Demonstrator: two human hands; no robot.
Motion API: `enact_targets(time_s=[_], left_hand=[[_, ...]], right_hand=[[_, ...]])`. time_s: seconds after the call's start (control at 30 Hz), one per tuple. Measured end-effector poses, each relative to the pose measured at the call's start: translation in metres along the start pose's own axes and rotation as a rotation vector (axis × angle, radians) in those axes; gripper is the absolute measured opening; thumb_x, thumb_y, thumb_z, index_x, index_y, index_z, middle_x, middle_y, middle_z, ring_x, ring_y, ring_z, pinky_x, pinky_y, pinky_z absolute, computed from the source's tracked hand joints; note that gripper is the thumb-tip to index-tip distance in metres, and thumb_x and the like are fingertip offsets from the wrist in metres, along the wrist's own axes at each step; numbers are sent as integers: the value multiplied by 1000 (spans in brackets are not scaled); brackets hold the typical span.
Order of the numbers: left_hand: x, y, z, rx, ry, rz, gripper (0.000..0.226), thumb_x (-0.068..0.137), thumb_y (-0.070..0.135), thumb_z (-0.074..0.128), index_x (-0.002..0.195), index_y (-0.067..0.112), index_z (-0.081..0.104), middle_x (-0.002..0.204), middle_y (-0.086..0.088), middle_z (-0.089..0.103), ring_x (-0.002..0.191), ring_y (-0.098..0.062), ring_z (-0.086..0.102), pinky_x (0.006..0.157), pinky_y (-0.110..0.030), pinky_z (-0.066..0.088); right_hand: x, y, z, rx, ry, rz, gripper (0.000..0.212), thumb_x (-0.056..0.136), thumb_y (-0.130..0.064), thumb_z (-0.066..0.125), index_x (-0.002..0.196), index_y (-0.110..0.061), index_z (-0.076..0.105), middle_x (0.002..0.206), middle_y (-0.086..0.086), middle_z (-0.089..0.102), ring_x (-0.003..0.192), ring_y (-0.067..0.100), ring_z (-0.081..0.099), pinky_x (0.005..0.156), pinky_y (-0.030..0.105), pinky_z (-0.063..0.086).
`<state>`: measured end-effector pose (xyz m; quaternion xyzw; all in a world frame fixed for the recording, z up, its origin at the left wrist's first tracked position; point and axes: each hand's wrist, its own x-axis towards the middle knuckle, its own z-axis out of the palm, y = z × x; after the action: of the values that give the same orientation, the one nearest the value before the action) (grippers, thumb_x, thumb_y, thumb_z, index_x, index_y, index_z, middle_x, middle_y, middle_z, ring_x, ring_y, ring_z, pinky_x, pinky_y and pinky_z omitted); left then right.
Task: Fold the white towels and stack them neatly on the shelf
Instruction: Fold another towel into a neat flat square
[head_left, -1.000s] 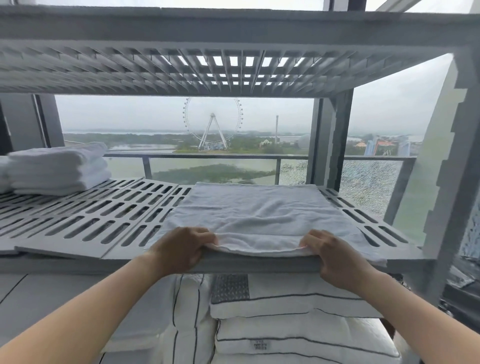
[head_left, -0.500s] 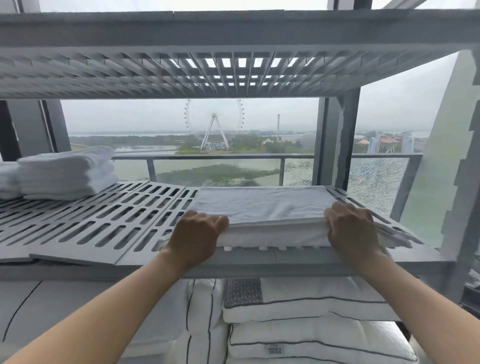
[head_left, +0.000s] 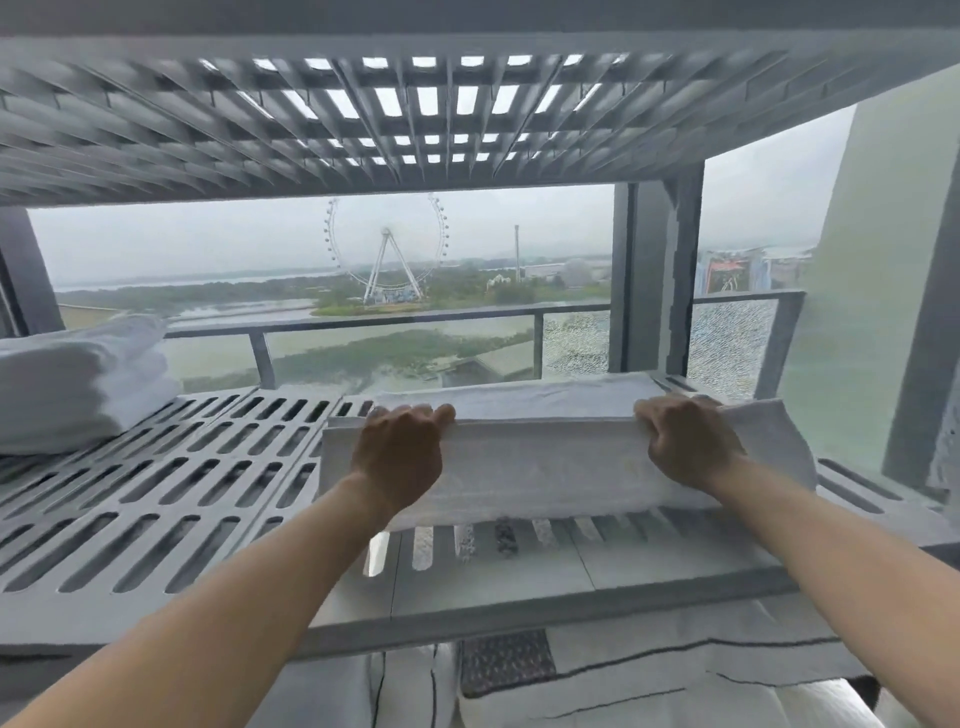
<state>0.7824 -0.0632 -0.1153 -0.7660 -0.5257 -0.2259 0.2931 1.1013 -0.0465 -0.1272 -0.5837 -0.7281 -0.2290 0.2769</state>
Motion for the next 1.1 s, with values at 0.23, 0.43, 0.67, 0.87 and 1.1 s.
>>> enact_targets(time_s=[0.23, 0.43, 0.67, 0.87, 1.1], left_hand=[[33, -17, 42, -25, -92, 15, 16, 88, 25, 38, 82, 17, 51, 77, -6, 63, 74, -27, 61, 68, -33, 31], [50, -26, 72, -4, -516, -13, 28, 92, 43, 32, 80, 22, 45, 92, -4, 65, 78, -21, 55, 65, -30, 34], [61, -45, 84, 16, -220, 8, 38, 89, 54, 29, 73, 23, 43, 78, -7, 65, 69, -25, 59, 58, -30, 36], [76, -56, 73, 33, 48, 46, 74, 72, 84, 12, 77, 19, 46, 61, -5, 59, 56, -24, 60, 56, -31, 41], [77, -17, 77, -163, -295, -91, 46, 93, 52, 33, 125, 22, 46, 129, 1, 49, 120, -19, 45, 99, -42, 37]], right_hand=[[51, 22, 44, 148, -194, -14, 22, 84, -6, 41, 76, -23, 52, 72, 3, 60, 68, 24, 54, 59, 29, 36], [68, 35, 78, 261, -432, 43, 16, 88, -21, 40, 77, -27, 50, 74, -5, 54, 74, 19, 52, 62, 31, 35], [97, 45, 70, 240, -301, -118, 54, 91, -51, 31, 49, -17, 28, 43, -4, 32, 40, 12, 31, 46, 28, 26], [122, 50, 62, 190, -192, -237, 68, 73, -80, 22, 49, -18, 33, 43, -4, 36, 40, 13, 36, 49, 31, 39], [104, 35, 76, 287, -318, -168, 42, 89, -55, 42, 98, -18, 58, 94, -4, 58, 85, 14, 54, 79, 32, 46]])
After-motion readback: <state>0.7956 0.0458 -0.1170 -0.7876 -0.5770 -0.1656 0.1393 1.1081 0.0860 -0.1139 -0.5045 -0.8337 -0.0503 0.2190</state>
